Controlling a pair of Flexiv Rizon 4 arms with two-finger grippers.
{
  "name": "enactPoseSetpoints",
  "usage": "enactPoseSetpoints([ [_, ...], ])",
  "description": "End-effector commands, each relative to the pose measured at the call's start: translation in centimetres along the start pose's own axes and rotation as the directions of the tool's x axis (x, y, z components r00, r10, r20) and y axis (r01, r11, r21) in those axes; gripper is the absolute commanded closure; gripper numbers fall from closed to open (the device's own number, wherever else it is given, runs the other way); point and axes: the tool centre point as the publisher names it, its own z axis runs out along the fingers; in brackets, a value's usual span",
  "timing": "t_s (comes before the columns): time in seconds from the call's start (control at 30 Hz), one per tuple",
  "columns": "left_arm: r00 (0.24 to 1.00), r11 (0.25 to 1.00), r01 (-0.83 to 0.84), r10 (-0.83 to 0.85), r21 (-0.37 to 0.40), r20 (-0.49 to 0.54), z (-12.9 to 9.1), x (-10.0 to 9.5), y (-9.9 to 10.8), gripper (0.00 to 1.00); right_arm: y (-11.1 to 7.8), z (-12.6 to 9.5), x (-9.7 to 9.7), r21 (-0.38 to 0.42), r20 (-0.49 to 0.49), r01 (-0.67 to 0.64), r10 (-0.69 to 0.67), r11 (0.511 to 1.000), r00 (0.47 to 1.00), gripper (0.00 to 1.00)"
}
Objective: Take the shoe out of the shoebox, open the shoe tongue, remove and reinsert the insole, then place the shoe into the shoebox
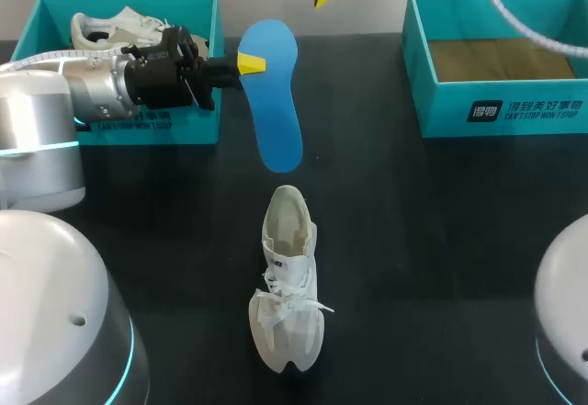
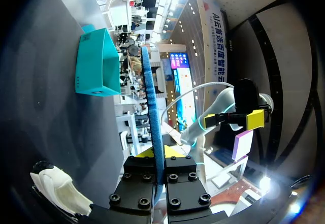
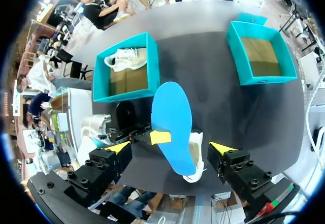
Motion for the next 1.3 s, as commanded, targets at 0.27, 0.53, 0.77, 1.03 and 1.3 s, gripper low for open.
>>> enactPoseSetpoints([
  [0.27, 1.000, 1.000, 0.000, 0.000, -0.002, 0.002, -0.1, 0.0, 0.0, 1.00, 0.0, 1.3, -2.7, 0.033, -0.733, -0.064, 0.067, 0.997, 0.677, 0.00],
  [0.53, 1.000, 1.000, 0.000, 0.000, -0.002, 0.002, -0.1, 0.0, 0.0, 1.00, -0.2, 2.6, -4.4, 0.074, -0.849, -0.076, 0.103, 0.994, 0.519, 0.00],
  [0.77, 1.000, 1.000, 0.000, 0.000, -0.002, 0.002, -0.1, 0.0, 0.0, 1.00, 0.1, 3.7, -5.8, 0.101, -0.908, -0.076, 0.123, 0.992, 0.401, 0.00],
  [1.03, 1.000, 1.000, 0.000, 0.000, -0.002, 0.002, -0.1, 0.0, 0.0, 1.00, 0.2, 4.6, -6.8, 0.114, -0.928, -0.094, 0.140, 0.989, 0.345, 0.00],
  [1.3, 0.997, 0.998, -0.067, 0.067, 0.002, 0.024, -0.6, 0.0, 0.0, 1.00, 0.2, 5.1, -7.4, 0.121, -0.946, -0.108, 0.148, 0.987, 0.288, 0.00],
])
